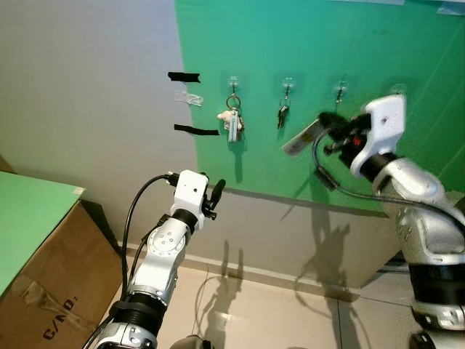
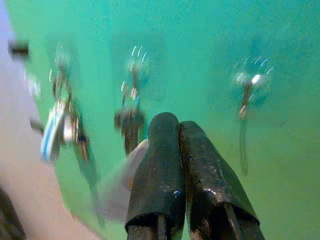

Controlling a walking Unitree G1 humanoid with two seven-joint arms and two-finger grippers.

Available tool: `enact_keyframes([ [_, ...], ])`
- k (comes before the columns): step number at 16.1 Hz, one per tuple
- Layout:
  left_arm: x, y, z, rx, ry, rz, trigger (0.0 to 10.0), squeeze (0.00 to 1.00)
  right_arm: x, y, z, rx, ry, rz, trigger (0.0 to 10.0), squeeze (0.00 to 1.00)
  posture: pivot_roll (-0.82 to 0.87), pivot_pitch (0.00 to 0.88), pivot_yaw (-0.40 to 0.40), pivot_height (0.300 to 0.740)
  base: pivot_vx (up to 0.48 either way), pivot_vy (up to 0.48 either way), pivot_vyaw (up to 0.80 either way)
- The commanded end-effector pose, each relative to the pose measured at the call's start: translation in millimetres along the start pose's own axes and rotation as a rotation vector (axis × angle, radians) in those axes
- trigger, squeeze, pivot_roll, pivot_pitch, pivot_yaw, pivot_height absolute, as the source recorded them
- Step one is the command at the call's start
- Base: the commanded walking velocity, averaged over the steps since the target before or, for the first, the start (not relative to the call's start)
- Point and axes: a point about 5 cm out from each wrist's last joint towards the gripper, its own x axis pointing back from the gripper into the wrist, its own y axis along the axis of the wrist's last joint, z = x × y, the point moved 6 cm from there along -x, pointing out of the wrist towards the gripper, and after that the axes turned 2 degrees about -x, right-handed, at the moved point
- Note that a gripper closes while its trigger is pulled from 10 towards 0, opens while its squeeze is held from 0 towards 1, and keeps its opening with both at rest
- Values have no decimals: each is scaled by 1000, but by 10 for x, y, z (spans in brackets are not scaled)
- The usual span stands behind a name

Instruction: Hang keys on a hook

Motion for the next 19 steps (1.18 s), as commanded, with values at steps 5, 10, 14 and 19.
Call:
enact_keyframes([
  [5,-22,11,-8,-3,-3,-7,10000,0,42,113,-228,-197,-33,-21,10000,0,-180,0,21,728,0,0,0],
  [10,-37,18,-18,-5,-9,-10,10000,0,52,123,-268,-226,-49,-13,10000,0,-183,0,21,728,0,0,0],
  [14,-31,9,-24,-7,-9,-11,10000,0,21,190,-241,-208,-31,-20,10000,0,-182,0,19,728,0,0,0],
  [19,-17,-3,-35,-5,-7,-10,10000,0,-3,222,-290,-192,-43,-22,10000,0,-181,0,13,728,0,0,0],
])
